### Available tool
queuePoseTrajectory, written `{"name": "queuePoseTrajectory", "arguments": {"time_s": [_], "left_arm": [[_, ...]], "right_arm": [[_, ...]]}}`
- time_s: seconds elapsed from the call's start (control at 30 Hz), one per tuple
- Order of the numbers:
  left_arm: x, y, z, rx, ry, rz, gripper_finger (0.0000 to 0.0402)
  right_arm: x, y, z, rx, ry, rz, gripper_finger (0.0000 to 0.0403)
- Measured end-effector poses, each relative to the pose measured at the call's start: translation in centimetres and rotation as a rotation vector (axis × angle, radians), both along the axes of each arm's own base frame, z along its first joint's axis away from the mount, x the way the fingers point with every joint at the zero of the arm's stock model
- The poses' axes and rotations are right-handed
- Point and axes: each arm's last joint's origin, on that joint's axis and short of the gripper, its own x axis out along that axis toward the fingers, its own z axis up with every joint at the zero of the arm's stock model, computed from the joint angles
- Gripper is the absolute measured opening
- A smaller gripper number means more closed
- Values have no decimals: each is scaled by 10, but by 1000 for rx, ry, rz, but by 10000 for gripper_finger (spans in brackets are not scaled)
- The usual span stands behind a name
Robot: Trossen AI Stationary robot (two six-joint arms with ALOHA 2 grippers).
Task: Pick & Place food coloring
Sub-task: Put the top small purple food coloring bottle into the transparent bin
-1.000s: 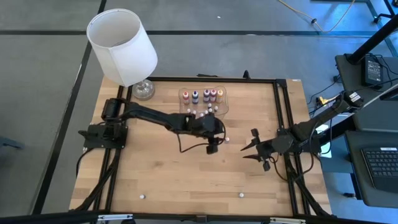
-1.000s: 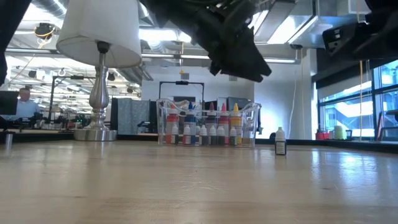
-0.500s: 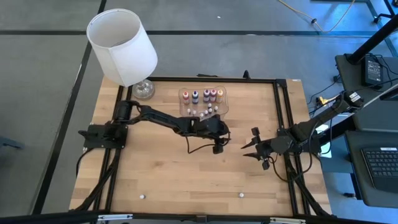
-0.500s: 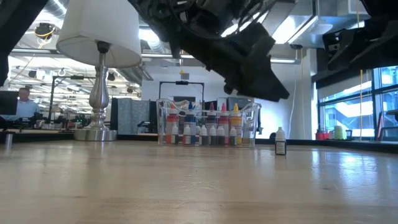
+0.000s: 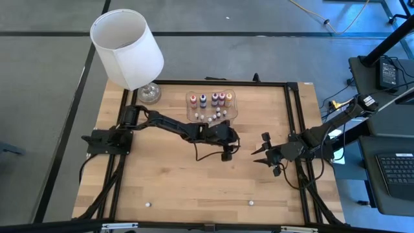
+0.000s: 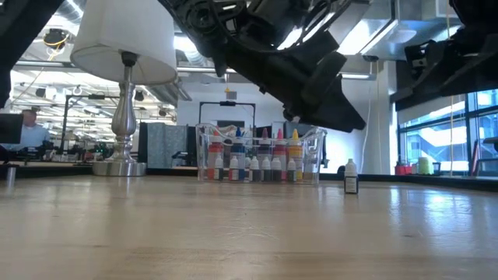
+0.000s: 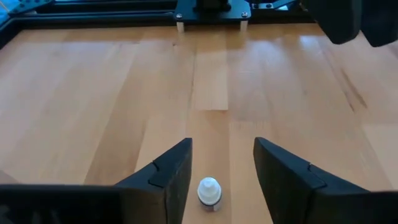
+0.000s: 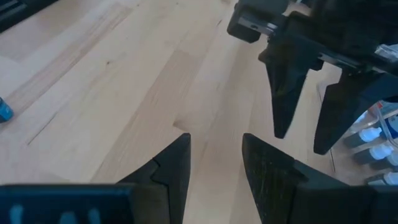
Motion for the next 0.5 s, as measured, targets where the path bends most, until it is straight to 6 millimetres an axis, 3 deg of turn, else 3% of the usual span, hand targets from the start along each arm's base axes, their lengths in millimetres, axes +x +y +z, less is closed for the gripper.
{"name": "queuePoseTrajectory", "arguments": {"time_s": [0.3,0.5], "left_arm": [[0,1,0,15,6,37,226],[4,7,11,-202,73,-3,232]], "right_arm": [[0,0,0,22,5,-15,147],[0,0,0,21,5,-14,147]]}}
